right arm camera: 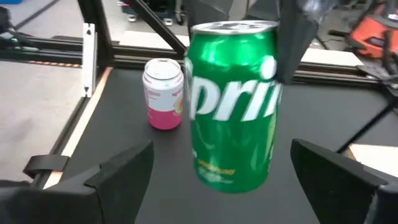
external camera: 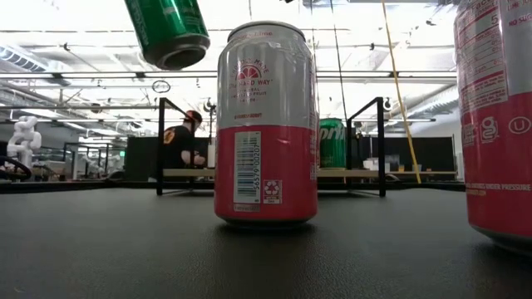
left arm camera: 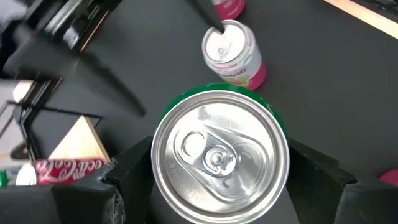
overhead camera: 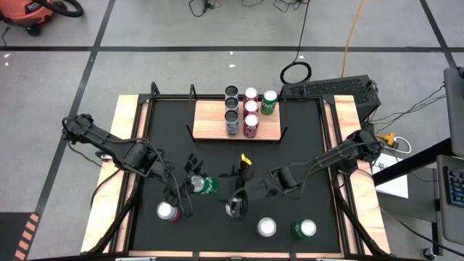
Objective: Place canned beverage on shelf
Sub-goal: Put the top left green soda can on the shelf
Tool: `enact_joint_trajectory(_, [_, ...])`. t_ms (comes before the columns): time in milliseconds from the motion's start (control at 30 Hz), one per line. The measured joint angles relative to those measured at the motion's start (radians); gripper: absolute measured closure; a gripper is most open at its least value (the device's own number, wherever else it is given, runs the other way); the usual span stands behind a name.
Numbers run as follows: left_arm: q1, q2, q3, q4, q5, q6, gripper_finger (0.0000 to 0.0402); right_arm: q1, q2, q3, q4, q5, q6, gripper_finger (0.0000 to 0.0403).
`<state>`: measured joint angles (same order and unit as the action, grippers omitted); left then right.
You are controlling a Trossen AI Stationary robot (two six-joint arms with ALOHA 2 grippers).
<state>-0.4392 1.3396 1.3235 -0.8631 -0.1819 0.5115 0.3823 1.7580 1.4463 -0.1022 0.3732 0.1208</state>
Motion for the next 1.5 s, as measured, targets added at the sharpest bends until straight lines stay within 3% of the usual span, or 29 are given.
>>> enact_joint_trajectory(133, [-0.002,0.000,0.000,0.009,0.022,0.066,0.0119,-0.037,0.000,0.000,0.025,-0.115,-0.018,0.0046])
enact_joint_trajectory(433, [-0.002,0.000,0.000,0.047,0.040,0.267,0.0119,-0.090,0.022,0.000,0.079,-0.267,-0.001,0.0046])
enact_joint_trajectory(733, [-0.002,-0.002,0.000,0.105,0.045,0.414,0.0119,-0.129,0.078,0.000,0.164,-0.369,-0.060,0.0046])
enact_joint_trajectory(1000, [-0.003,-0.002,0.000,0.147,0.064,0.411,0.0117,-0.128,0.077,0.000,0.188,-0.473,-0.116,0.0091])
enact_joint_trajectory(1200, [-0.004,-0.001,-0.003,0.208,0.069,0.347,0.0076,-0.124,0.074,0.000,0.181,-0.494,-0.119,0.0140])
enact_joint_trajectory(1500, [-0.004,-0.002,-0.003,0.221,-0.019,0.134,0.0018,-0.123,0.069,0.000,0.168,-0.486,-0.136,0.0135])
